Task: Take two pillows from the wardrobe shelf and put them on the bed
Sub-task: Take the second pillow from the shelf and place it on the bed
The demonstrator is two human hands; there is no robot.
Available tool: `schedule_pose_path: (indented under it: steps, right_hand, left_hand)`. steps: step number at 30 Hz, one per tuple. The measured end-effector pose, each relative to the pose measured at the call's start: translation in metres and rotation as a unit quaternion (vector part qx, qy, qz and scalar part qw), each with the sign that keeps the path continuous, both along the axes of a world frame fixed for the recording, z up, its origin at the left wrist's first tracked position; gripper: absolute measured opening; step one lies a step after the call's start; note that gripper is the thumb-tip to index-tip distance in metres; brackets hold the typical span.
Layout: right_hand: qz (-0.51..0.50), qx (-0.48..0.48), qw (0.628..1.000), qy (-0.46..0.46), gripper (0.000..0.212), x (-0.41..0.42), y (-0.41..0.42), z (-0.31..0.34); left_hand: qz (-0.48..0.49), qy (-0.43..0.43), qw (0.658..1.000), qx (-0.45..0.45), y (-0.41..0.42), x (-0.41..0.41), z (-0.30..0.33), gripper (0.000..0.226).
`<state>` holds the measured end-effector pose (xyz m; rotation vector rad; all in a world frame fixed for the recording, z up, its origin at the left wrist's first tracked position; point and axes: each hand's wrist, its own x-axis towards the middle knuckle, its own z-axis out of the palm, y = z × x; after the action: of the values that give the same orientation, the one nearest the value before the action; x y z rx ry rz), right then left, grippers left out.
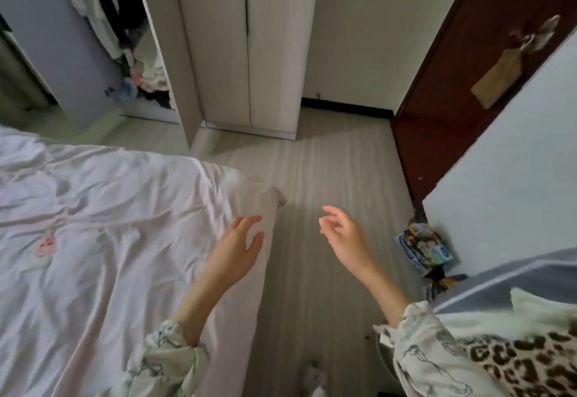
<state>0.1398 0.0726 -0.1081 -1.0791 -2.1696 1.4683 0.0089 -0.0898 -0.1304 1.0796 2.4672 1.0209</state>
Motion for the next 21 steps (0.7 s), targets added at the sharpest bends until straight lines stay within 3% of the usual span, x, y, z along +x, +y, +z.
schedule_pose_path:
  steps: [6, 12, 21]
  right_hand:
    - [-0.020, 0.038, 0.998, 0.049, 0.033, -0.070, 0.146, 0.012]
    - [0.029, 0.060, 0.996, 0.064, 0.034, -0.145, 0.280, 0.052]
    - [0.084, 0.022, 0.995, 0.052, 0.031, -0.287, 0.391, 0.029]
  left_hand:
    - [0.001, 0.029, 0.999, 0.022, 0.137, -0.068, 0.007, 0.037]
    - [0.012, 0.035, 0.999, 0.034, 0.260, -0.133, 0.046, 0.041]
    - [0.103, 0.029, 0.994, 0.021, 0.341, -0.263, 0.040, 0.041]
